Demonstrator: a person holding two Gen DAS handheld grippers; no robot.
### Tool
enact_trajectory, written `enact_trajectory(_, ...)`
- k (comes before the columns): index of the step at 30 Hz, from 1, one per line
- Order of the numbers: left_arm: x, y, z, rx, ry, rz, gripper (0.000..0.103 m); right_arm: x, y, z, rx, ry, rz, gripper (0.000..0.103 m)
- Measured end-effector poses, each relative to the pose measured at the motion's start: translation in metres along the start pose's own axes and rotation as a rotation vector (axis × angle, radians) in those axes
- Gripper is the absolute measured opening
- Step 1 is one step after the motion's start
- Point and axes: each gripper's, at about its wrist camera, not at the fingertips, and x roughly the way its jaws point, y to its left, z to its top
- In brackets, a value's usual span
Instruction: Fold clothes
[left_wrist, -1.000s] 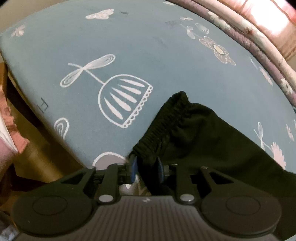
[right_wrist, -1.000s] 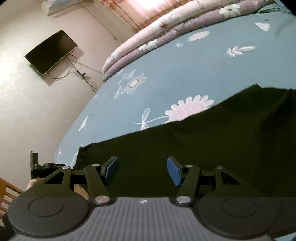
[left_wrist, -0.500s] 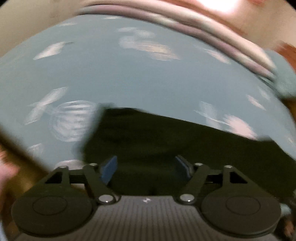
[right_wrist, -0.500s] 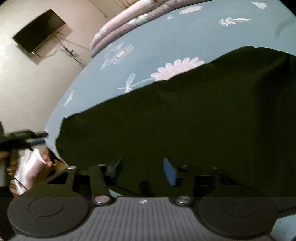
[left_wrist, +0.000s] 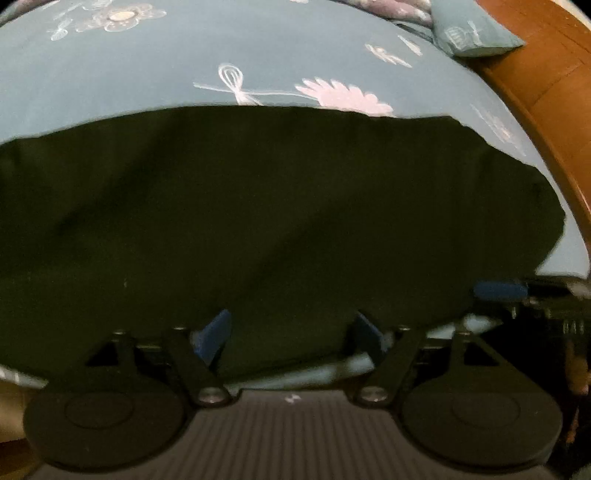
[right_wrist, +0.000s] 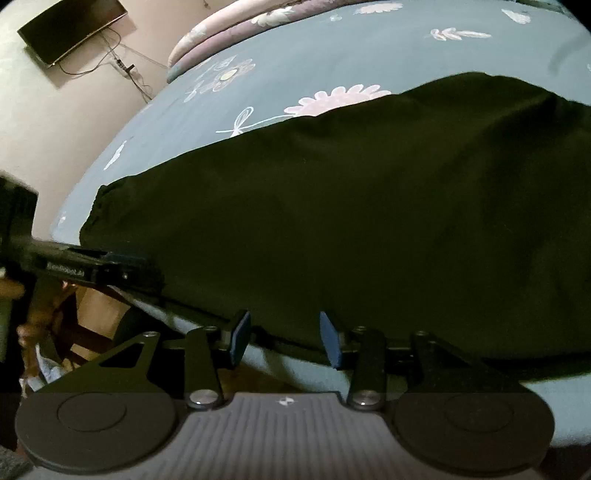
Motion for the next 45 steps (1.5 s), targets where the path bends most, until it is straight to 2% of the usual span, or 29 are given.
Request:
enact_trajectory(3,-0.007,-0.004,-0.001,0.012,0.057,0.037,0.078,-0.006,0.003,0.002,-0.017,-0.009,-0.015,0.047)
enact_trajectory(5,-0.016,-0.009,0.002,0.03,0.053,0.077,0.078,-0.016,0.003,0.004,-0.025,-0.054,-0.039,0.048)
enact_trajectory(7,-0.026,-0.011,0.009,0.049,-0.005,0.083,0.078,-0.024,-0.003,0.008,-0.003,-0.101,-0.058,0.049)
enact_trajectory(10,-0.017,-0.008,0.009,0.03,-0.002,0.075,0.079,-0.031,-0.025,0.01,0.101,-0.147,-0.109,0.049)
enact_trajectory(13,-0.008,-0.005,0.008,0.01,0.005,0.067,0.079,-0.031,-0.044,0.002,0.188,-0.135,-0.157,0.052)
enact_trajectory(15,-0.001,-0.003,0.008,-0.004,0.009,0.061,0.085,-0.031,-0.05,-0.007,0.194,-0.113,-0.154,0.053)
enact_trajectory(18,-0.004,-0.009,0.009,-0.001,0.028,0.089,0.084,-0.047,-0.057,-0.013,0.21,-0.14,-0.141,0.052)
enact_trajectory(20,-0.01,-0.016,0.013,0.009,0.03,0.113,0.084,-0.07,-0.069,-0.011,0.253,-0.226,-0.168,0.052)
enact_trajectory(23,-0.021,-0.038,0.023,0.059,-0.013,0.077,0.085,-0.109,-0.102,-0.011,0.378,-0.37,-0.229,0.052)
enact_trajectory(26,-0.012,-0.065,0.034,0.118,-0.016,0.04,0.085,-0.138,-0.145,-0.018,0.533,-0.49,-0.303,0.052)
enact_trajectory(29,0.009,-0.091,0.041,0.176,-0.011,0.075,0.085,-0.156,-0.18,-0.029,0.654,-0.563,-0.342,0.046)
enact_trajectory(32,0.025,-0.108,0.041,0.187,-0.005,0.096,0.085,-0.158,-0.205,-0.036,0.743,-0.572,-0.318,0.046)
enact_trajectory(36,0.044,-0.114,0.033,0.169,0.021,0.093,0.085,-0.146,-0.222,-0.038,0.78,-0.541,-0.367,0.045)
enact_trajectory(41,0.048,-0.108,0.027,0.114,0.015,0.078,0.089,-0.147,-0.219,-0.053,0.818,-0.625,-0.391,0.044)
enact_trajectory(43,0.05,-0.107,0.027,0.104,0.013,0.074,0.09,-0.152,-0.212,-0.056,0.816,-0.669,-0.434,0.044)
enact_trajectory(45,0.052,-0.109,0.026,0.105,0.011,0.074,0.095,-0.151,-0.213,-0.052,0.789,-0.648,-0.48,0.045)
